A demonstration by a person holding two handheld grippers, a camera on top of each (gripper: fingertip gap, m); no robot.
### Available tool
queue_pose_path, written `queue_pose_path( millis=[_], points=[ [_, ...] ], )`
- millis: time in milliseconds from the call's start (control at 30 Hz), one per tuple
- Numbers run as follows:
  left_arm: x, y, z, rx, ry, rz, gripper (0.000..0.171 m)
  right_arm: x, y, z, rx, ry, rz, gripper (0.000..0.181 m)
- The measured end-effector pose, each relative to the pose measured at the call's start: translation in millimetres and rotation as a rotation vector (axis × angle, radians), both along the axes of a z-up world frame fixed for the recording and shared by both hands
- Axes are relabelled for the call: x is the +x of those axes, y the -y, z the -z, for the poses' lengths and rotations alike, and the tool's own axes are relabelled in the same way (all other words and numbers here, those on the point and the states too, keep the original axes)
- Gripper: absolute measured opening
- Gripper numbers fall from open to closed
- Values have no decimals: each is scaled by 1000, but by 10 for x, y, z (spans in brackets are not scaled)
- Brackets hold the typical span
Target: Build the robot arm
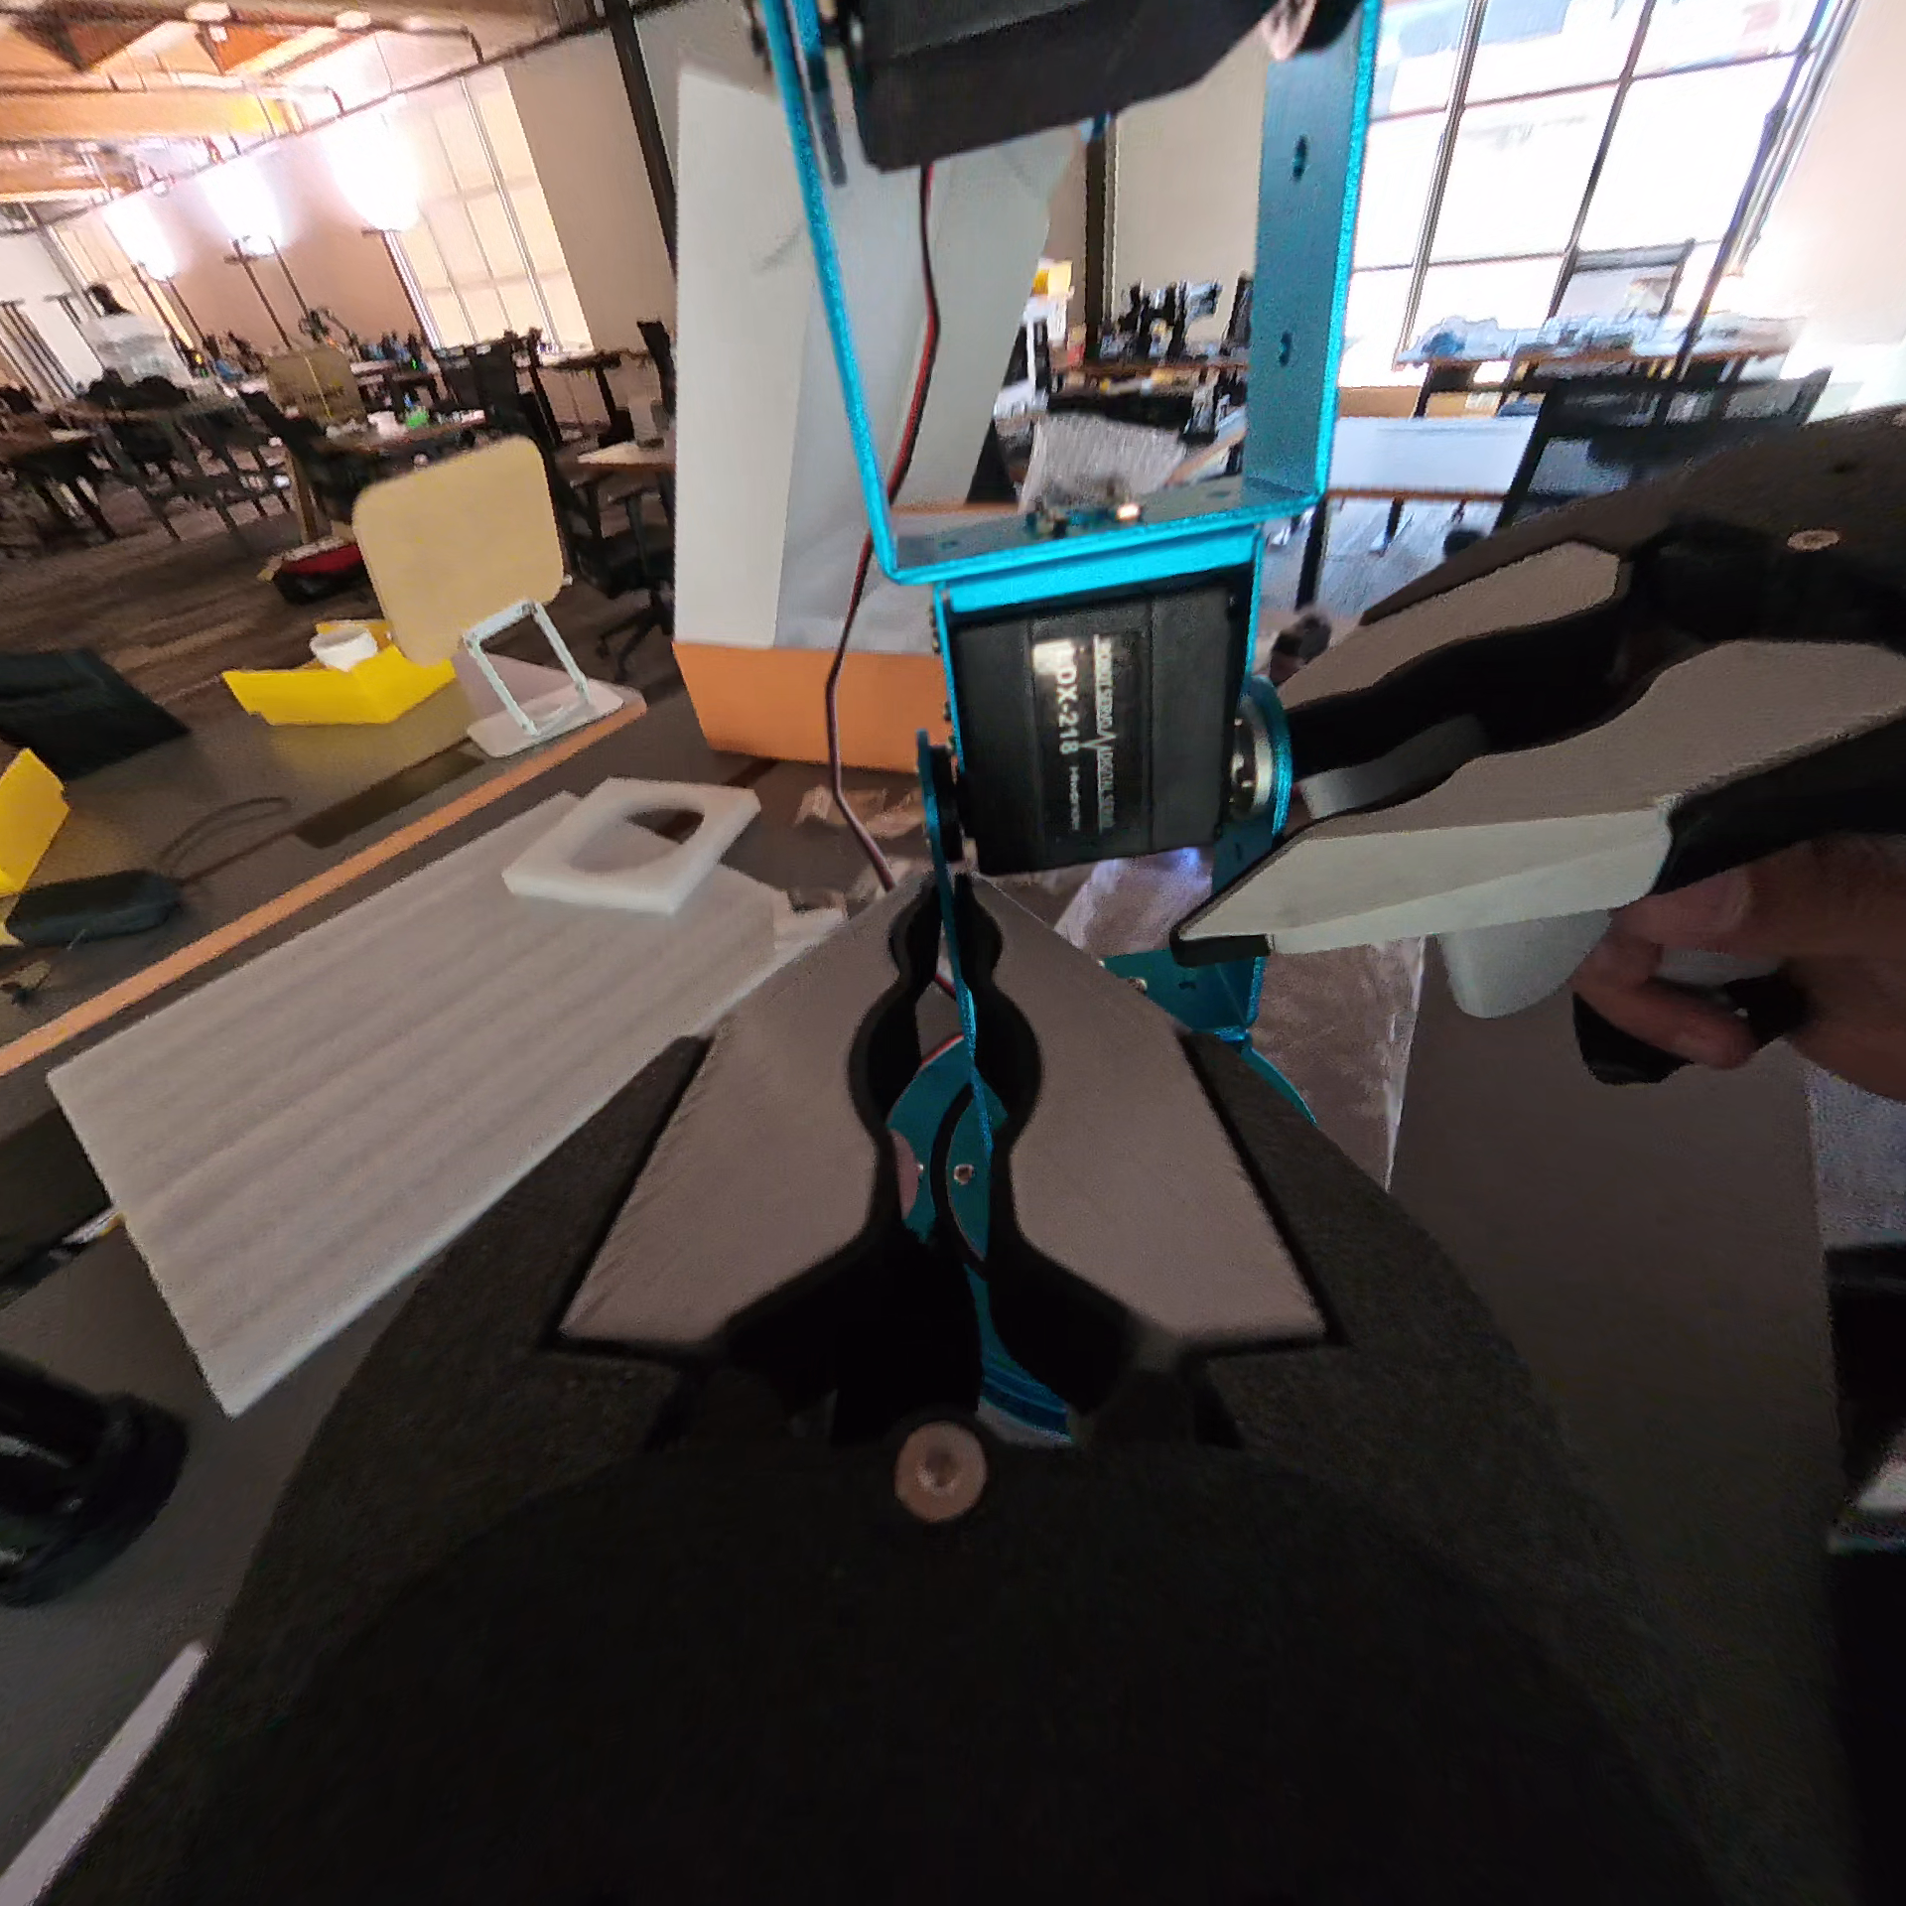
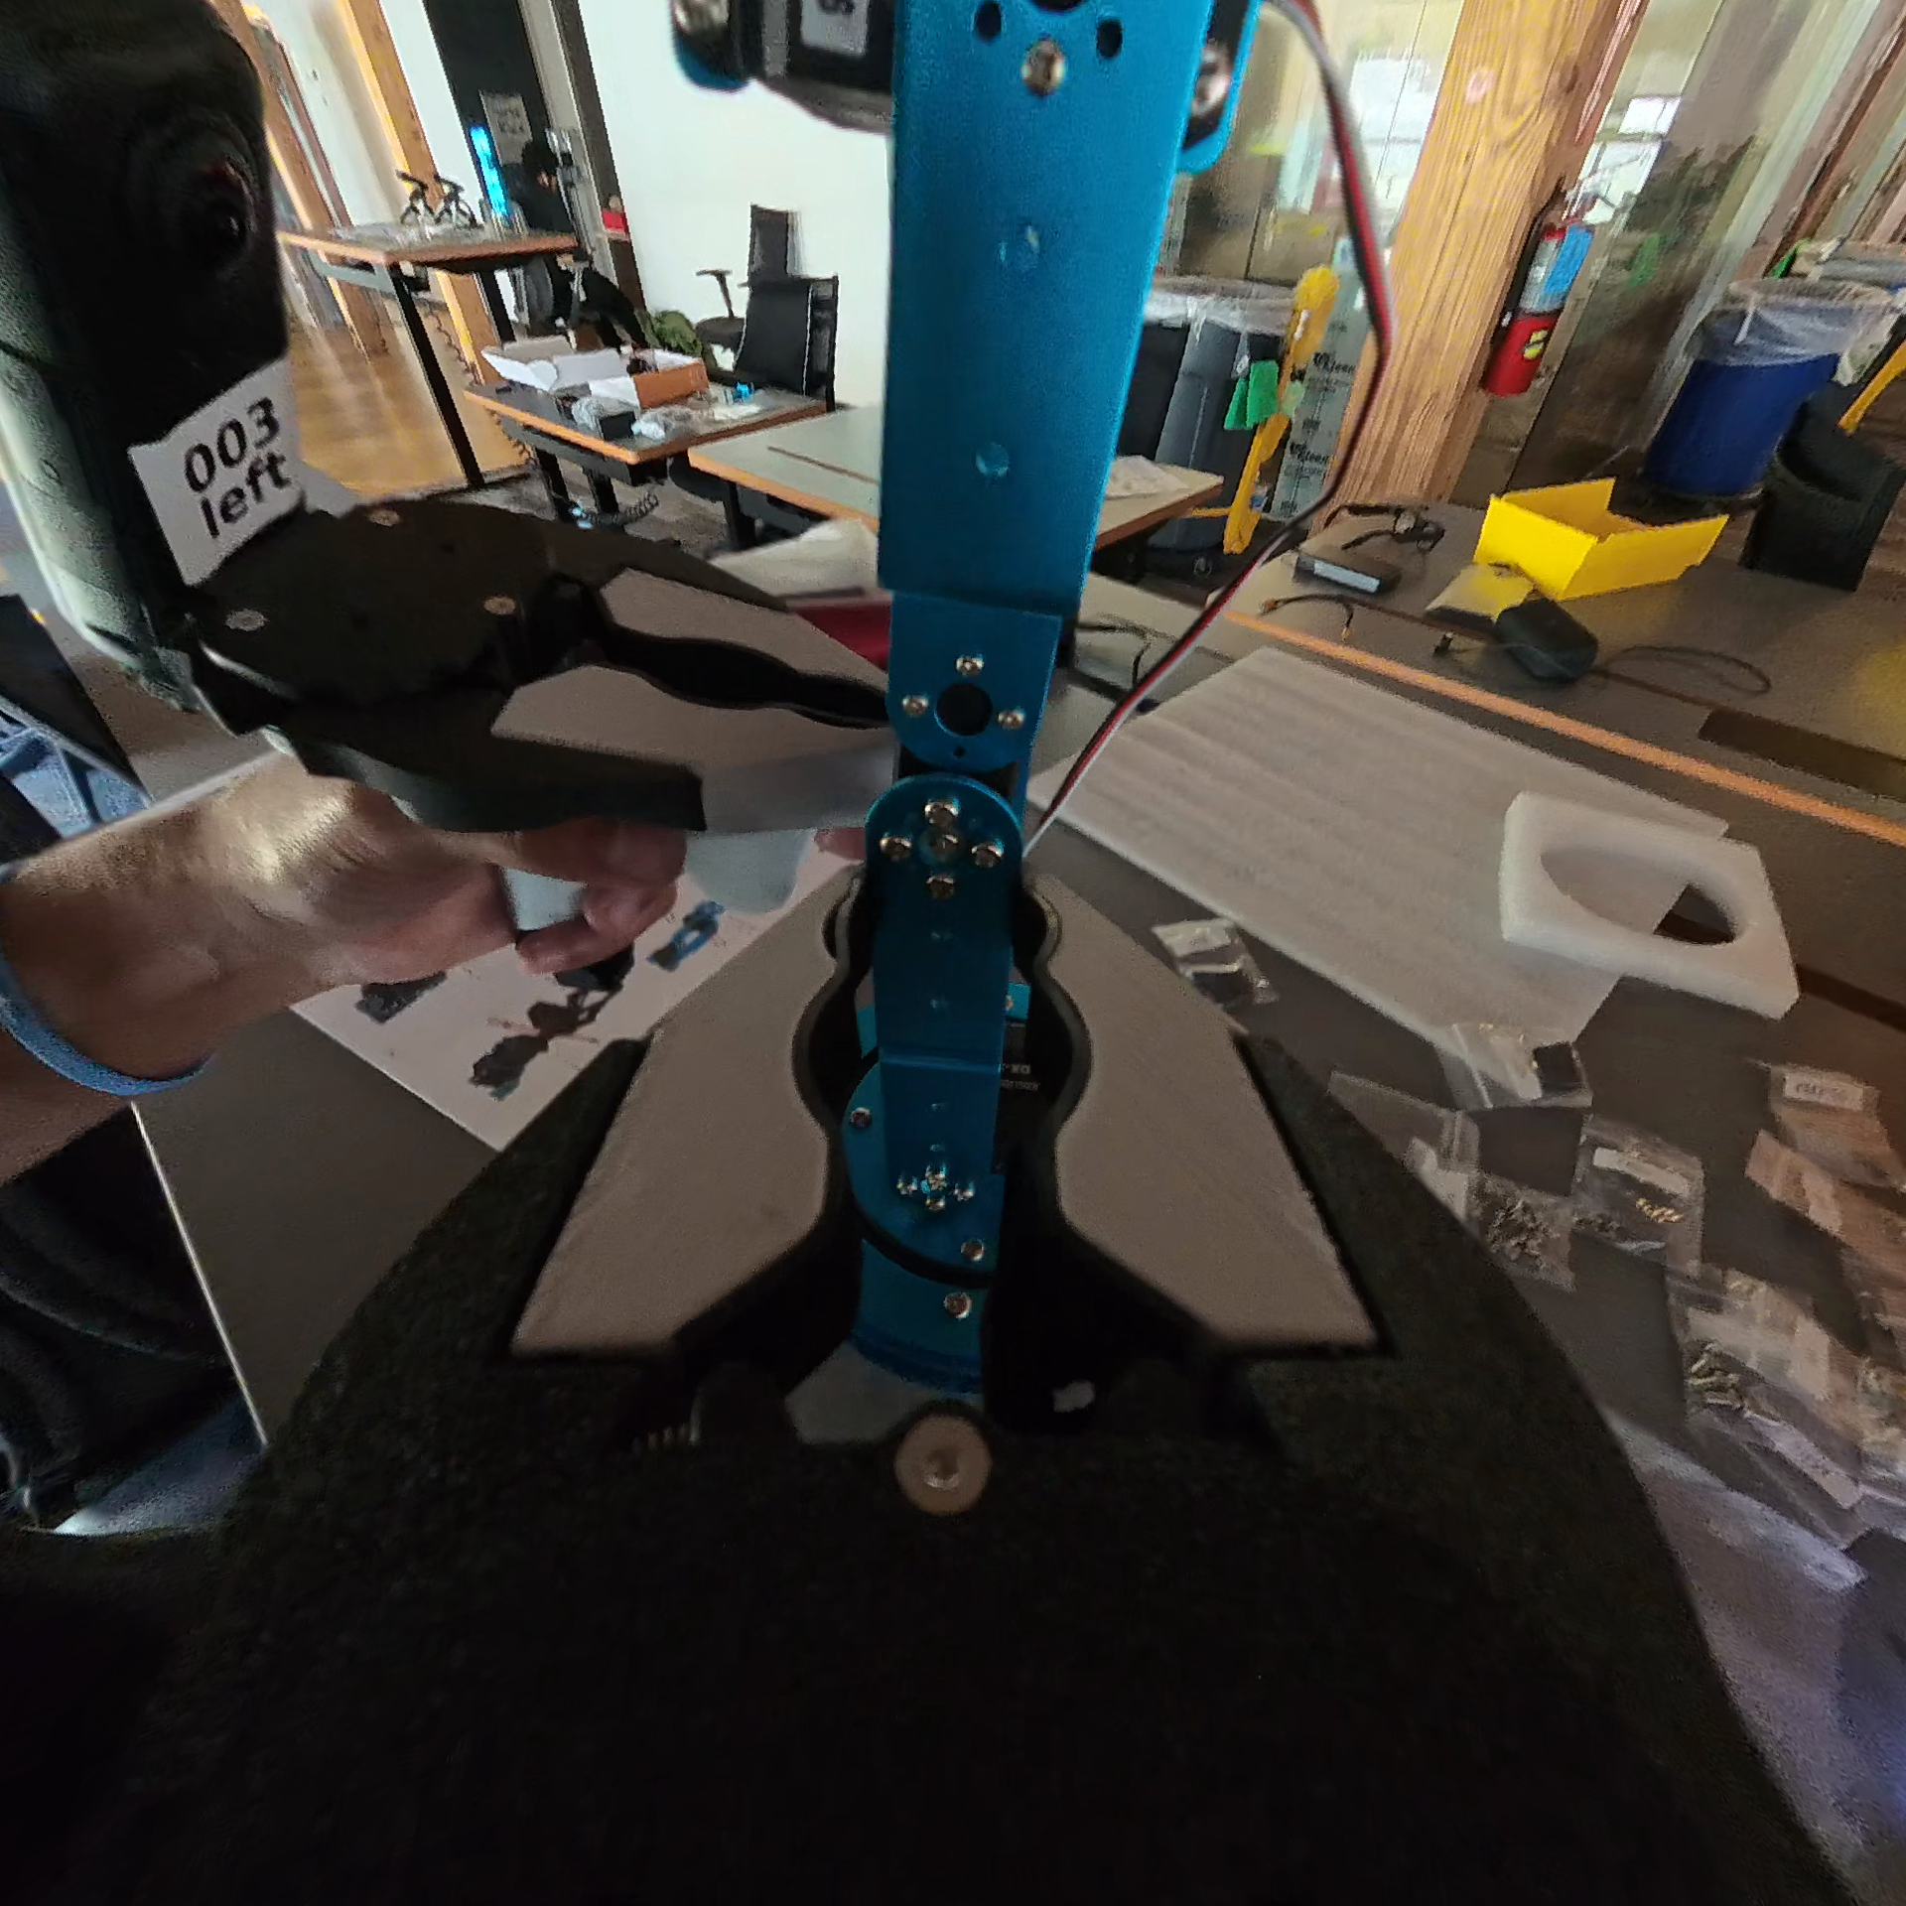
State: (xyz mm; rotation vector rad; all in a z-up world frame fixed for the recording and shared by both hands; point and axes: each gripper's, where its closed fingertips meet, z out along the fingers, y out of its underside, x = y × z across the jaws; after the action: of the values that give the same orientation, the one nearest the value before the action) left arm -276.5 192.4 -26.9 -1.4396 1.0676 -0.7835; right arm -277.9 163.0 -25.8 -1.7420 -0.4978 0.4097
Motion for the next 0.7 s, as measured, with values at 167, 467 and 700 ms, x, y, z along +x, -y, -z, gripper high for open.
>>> queue_pose_path(
  millis=[167,467,700],
  points=[
    [220,17,-433,8,63,39,0,210,15,-411,33,35,19,26],
    [842,-87,-207,-78,40,63,0,814,-78,-156,-60,83,93,26],
    [860,-26,27,-71,-18,9,0,846,-10,91,-87,62,57,26]
  ],
)
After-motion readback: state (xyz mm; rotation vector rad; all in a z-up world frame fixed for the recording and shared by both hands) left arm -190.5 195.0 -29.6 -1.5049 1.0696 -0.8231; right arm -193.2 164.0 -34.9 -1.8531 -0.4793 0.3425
